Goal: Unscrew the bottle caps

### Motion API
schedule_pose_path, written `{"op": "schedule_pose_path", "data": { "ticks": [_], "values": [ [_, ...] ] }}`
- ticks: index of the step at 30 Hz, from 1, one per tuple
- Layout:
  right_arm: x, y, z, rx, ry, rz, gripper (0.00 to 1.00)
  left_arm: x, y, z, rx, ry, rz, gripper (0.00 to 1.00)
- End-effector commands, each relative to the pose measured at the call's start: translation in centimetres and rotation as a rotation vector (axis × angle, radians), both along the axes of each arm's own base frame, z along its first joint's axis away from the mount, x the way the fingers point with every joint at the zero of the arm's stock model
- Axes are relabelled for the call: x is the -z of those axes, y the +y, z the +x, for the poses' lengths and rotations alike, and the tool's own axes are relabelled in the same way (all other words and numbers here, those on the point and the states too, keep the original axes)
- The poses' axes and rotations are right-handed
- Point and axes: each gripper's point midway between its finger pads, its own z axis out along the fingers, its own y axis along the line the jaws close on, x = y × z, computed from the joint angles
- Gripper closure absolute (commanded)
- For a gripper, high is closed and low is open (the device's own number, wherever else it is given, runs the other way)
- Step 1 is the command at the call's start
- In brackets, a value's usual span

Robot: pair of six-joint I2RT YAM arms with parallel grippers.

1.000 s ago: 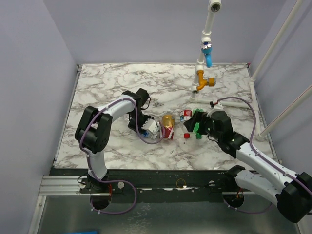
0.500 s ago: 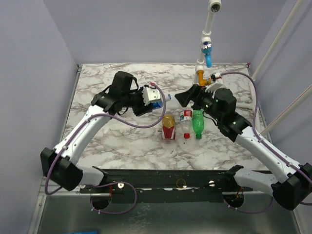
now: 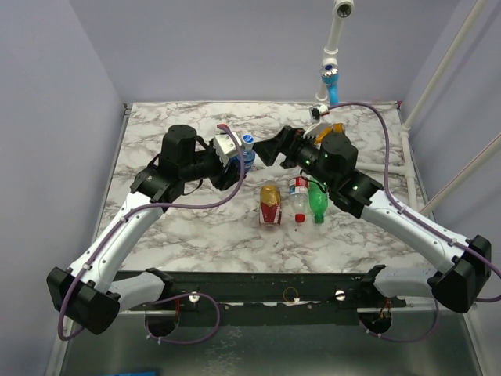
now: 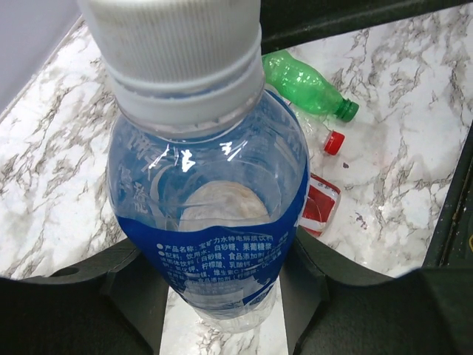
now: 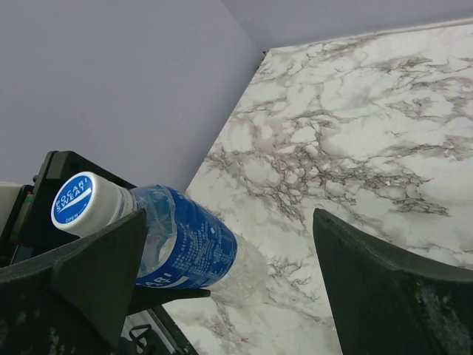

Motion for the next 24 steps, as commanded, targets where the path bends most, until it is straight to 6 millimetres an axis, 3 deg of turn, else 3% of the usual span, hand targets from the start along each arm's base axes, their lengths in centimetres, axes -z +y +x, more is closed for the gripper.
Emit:
{"op": "schedule_pose_path", "data": {
  "ticks": [1, 6, 9, 17, 24],
  "values": [
    [-3.9, 1.3, -1.8, -0.061, -0.074, 0.084, 0.03, -0.3, 0.0, -0.4, -0.028, 0.0, -0.041, 0.53],
    [-3.7, -0.7, -1.3, 0.024, -0.081, 0.008, 0.07, -1.1, 0.2, -0.5, -0.064, 0.007, -0.074, 0.61],
    [-4.1, -1.3, -2.2, 0.009, -0.105, 0.001, 0.07, -1.2, 0.0, -1.1, -0.048, 0.038, -0.087, 0.65],
    [-5.9, 1.5, -5.4, -0.152, -0.212, -0.02, 0.08, 0.2, -0.6, -2.2, 0.004, 0.153, -0.063, 0.67],
    [-5.6, 3.2, -3.8, -0.134, -0.198, -0.072, 0.17, -0.4, -1.2, -3.1, 0.057, 0.192, -0.068, 0.67]
  ]
}}
